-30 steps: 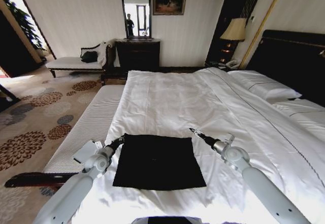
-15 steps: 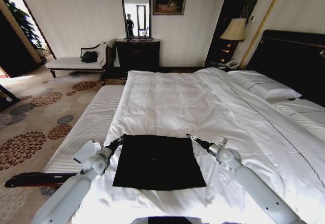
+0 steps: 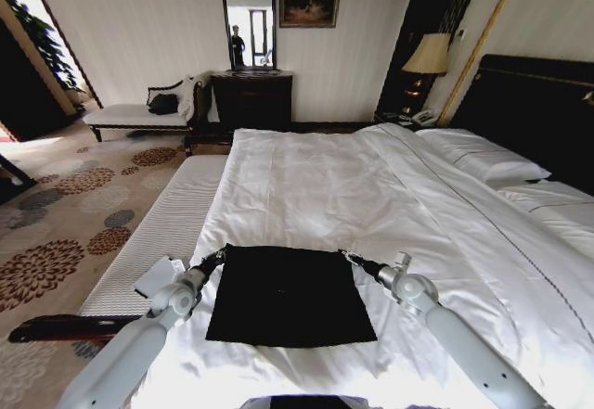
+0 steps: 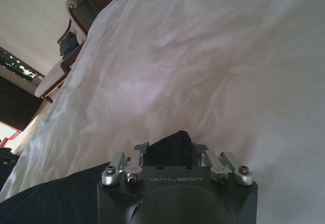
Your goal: Fold the clothes on the bed.
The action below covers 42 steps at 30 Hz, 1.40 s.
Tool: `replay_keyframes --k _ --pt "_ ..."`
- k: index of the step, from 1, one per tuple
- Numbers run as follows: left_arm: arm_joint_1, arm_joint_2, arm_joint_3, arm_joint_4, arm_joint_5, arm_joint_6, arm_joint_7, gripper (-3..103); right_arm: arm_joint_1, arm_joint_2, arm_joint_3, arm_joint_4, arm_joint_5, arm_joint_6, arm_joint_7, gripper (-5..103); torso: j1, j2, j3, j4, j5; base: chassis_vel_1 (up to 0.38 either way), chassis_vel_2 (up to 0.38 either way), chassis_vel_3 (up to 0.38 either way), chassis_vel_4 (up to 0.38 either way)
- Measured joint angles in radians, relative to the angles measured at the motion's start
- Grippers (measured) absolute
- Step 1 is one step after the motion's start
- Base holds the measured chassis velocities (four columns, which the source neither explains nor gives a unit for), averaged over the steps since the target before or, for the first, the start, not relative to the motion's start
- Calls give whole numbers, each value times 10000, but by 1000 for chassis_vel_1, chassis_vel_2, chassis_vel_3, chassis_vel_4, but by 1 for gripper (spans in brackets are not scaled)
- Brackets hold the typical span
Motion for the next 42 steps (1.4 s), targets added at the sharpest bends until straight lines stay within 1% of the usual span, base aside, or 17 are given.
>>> replay_keyframes --k 1,2,3,4,5,7,11,13,15,24,30,32,33,34,36,39,42 --pt "0 0 0 0 0 0 0 0 0 0 0 0 0 0 0 47 0 0 0 0 0 0 0 0 0" --pt "0 -9 -3 0 -1 -1 0 0 -2 -9 -7 3 -20 8 7 42 0 0 0 0 0 0 0 0 0" --pt "0 -13 -4 0 -1 0 0 0 -2 -12 -9 6 -24 11 11 42 0 1 0 0 0 0 0 0 0" --pt "0 -21 -5 -1 -1 0 -1 0 -2 -26 -10 21 -30 22 18 32 0 1 0 0 0 0 0 0 0" --pt "0 -24 -6 -1 -1 0 -2 0 -2 -32 -10 29 -35 30 23 26 0 0 0 0 -1 0 0 0 0" --pt "1 -26 -9 -2 0 0 -1 0 -5 -35 -10 40 -39 34 26 26 0 1 0 0 0 0 0 0 0" --pt "27 -29 -41 -20 19 -8 5 0 -51 -43 -5 141 -129 87 25 5 0 0 1 1 0 0 0 0 0" --pt "27 -30 -44 -21 34 -17 14 0 -58 -42 -2 156 -180 113 25 5 0 0 0 0 1 0 0 0 0" --pt "26 -20 -46 -33 179 -95 81 0 -75 -28 25 230 -299 188 30 1 0 1 0 0 0 0 0 0 0" --pt "124 -24 -107 -274 206 -187 60 0 -206 -12 81 505 -372 230 54 0 0 1 0 1 0 0 0 0 0" --pt "84 122 -406 -873 78 -411 -151 0 -305 -101 620 1294 -603 525 53 0 0 0 0 1 1 0 0 0 0" --pt "-131 249 -552 -1244 -49 -647 -387 0 -254 -249 976 1737 -865 632 65 0 0 0 0 -1 0 0 0 0 0" --pt "-295 334 -604 -1465 -119 -816 -546 0 -190 -336 1152 1994 -778 633 142 0 0 0 0 -2 0 0 0 0 0" --pt "-295 334 -604 -1465 -119 -816 -546 0 -190 -336 1152 1994 -778 633 142 0 0 0 0 -2 0 0 0 0 0" --pt "-503 548 -715 -1886 -348 -960 -769 0 -42 -522 1502 2444 -592 633 270 0 1 0 1 1 0 0 0 0 0" --pt "-579 744 -802 -2205 -424 -1044 -834 0 32 -669 1710 2708 -576 661 293 0 1 0 1 -1 0 0 0 0 0" --pt "-621 1121 -959 -2751 -484 -1163 -893 0 134 -915 2087 3200 -379 693 397 0 1 0 0 1 0 0 0 0 0"
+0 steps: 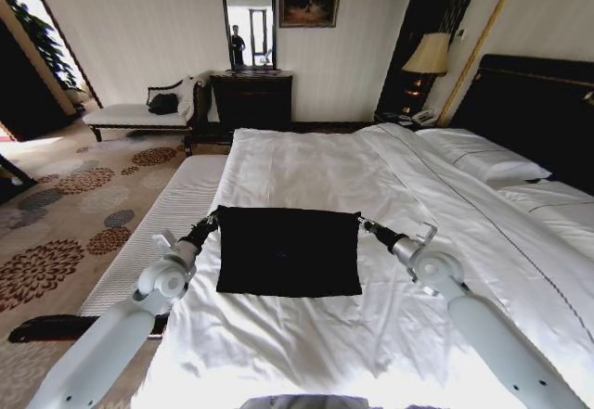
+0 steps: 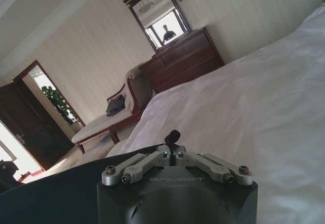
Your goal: Fold the clothes on the bed.
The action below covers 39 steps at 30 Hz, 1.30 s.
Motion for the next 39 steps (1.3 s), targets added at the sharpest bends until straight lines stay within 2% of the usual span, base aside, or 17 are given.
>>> replay_keyframes --k 7,12,19,23,29,32,33,37,39 --pt "-2 588 -495 -976 -394 -168 -166 0 301 -578 582 867 534 53 271 0 0 0 0 -2 0 0 0 0 0" --pt "114 747 -819 -1225 -602 -173 -202 0 341 -731 771 1185 635 53 361 0 0 0 0 0 0 0 0 0 0" --pt "604 901 -1669 -1990 -1024 -193 -191 0 -26 -1055 1656 2264 1157 12 701 0 0 0 0 -2 -1 0 0 0 0" --pt "1558 766 -2223 -2830 -1083 -195 -32 0 -580 -1081 2047 2969 1203 -52 770 0 -1 1 -2 -2 1 0 0 0 0" --pt "2493 439 -2602 -3076 -672 -238 57 0 -888 -982 2181 3081 1133 -51 834 0 0 -1 0 1 0 0 0 0 0" --pt "3784 274 -3489 -3760 -585 -241 248 0 -1684 -951 2960 3619 1304 -78 877 0 1 -3 -1 1 2 0 0 0 0" --pt "3784 274 -3489 -3760 -585 -241 248 0 -1684 -951 2960 3619 1304 -78 877 0 1 -3 -1 1 2 0 0 0 0" --pt "5136 -98 -4626 -4523 -448 -268 418 0 -3058 -733 4141 4431 1552 -181 966 0 -2 -1 -2 -3 1 0 0 0 0" --pt "5270 -153 -4739 -4601 -435 -272 436 0 -3191 -700 4254 4522 1564 -188 969 0 -2 -1 -2 -3 0 0 0 0 0"
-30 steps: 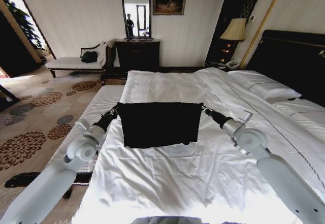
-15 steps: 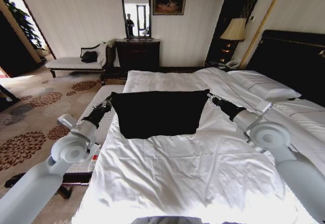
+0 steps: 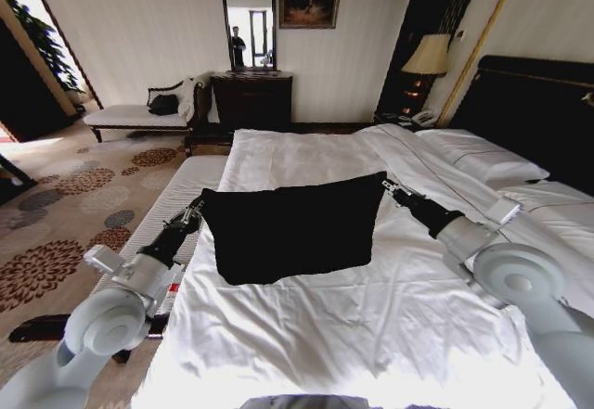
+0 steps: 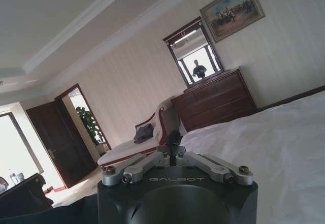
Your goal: Fold the clothes on the bed.
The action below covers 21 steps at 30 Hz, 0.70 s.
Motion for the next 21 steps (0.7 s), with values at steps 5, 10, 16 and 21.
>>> replay_keyframes --k 5,10,16,21 --pt "2056 -838 -976 -744 451 -180 524 0 -1541 541 1069 1122 2 -81 35 0 0 1 0 3 3 0 0 0 0" --pt "3416 -1421 -1292 -787 909 -403 785 0 -2577 890 1635 1622 -26 -170 205 0 -2 3 -1 3 -3 0 0 0 0" --pt "4555 -1943 -1741 -773 990 -561 845 0 -3427 1173 2092 1632 98 -422 708 0 0 2 1 2 3 0 0 0 0" --pt "3879 -1584 -1239 -749 941 -421 322 0 -2764 1083 1384 1603 58 -467 928 0 -1 3 1 2 -1 0 0 0 0"
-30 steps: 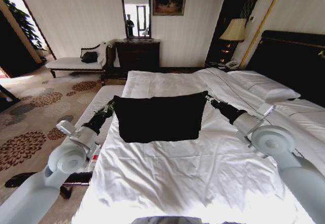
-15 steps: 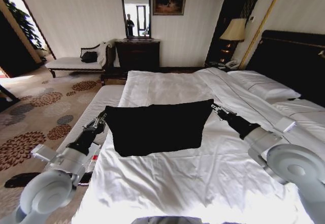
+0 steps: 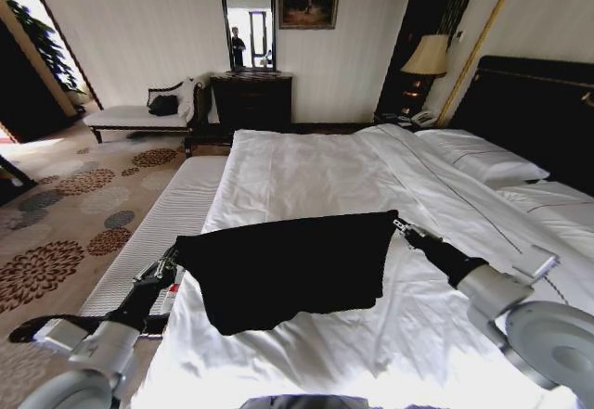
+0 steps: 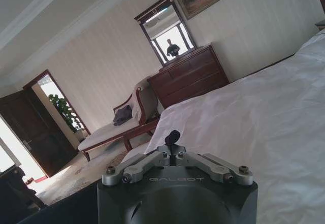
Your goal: Fold the clothes on the bed.
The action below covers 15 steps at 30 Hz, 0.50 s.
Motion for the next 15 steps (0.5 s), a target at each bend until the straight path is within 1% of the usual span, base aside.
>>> replay_keyframes --k 2,3,4,5,6,7,9,10,11,12,13,14,15 --pt "-1083 426 856 81 1 196 -553 0 635 -100 -689 -190 -167 5 34 0 2 -1 2 2 -3 0 0 0 0" --pt "-1083 426 856 81 1 196 -553 0 635 -100 -689 -190 -167 5 34 0 2 -1 2 2 -3 0 0 0 0" --pt "-1616 598 1217 209 -20 285 -777 0 973 -155 -1067 -463 -250 17 47 0 2 -1 1 -3 -3 0 0 0 0" --pt "-2606 876 1867 565 -84 433 -1075 0 1581 -278 -1773 -988 -326 58 82 0 2 -2 2 -10 0 0 0 0 0" --pt "-2606 876 1867 565 -84 433 -1075 0 1581 -278 -1773 -988 -326 58 82 0 2 -2 2 -10 0 0 0 0 0" --pt "-3484 1131 2543 999 -215 556 -1249 0 2255 -404 -2523 -1534 -344 102 158 0 2 -2 2 -8 0 0 0 0 0" --pt "-4573 1418 3387 1777 -513 651 -1499 0 3274 -565 -3549 -2391 -238 116 220 0 5 -4 4 2 3 0 0 0 0" --pt "-4573 1418 3387 1777 -513 651 -1499 0 3274 -565 -3549 -2391 -238 116 220 0 5 -4 4 2 3 0 0 0 0" --pt "-5105 1507 3761 2225 -685 687 -1580 0 3763 -624 -3949 -2851 -196 117 228 0 6 -5 5 4 2 0 0 0 0" --pt "-5959 1569 4283 3010 -947 722 -1673 0 4525 -680 -4579 -3650 -184 118 172 0 7 -5 6 3 -1 0 0 0 0" --pt "-6411 1569 4549 3390 -1055 732 -1711 0 4775 -683 -4829 -3994 -207 119 113 0 7 -4 5 5 -4 0 0 0 0" --pt "-6411 1569 4549 3390 -1055 732 -1711 0 4775 -683 -4829 -3994 -207 119 113 0 7 -4 5 5 -4 0 0 0 0" --pt "-7135 1535 5018 3987 -1188 740 -1732 0 5269 -664 -5308 -4703 -315 118 -27 0 6 -5 5 -3 2 0 0 0 0"
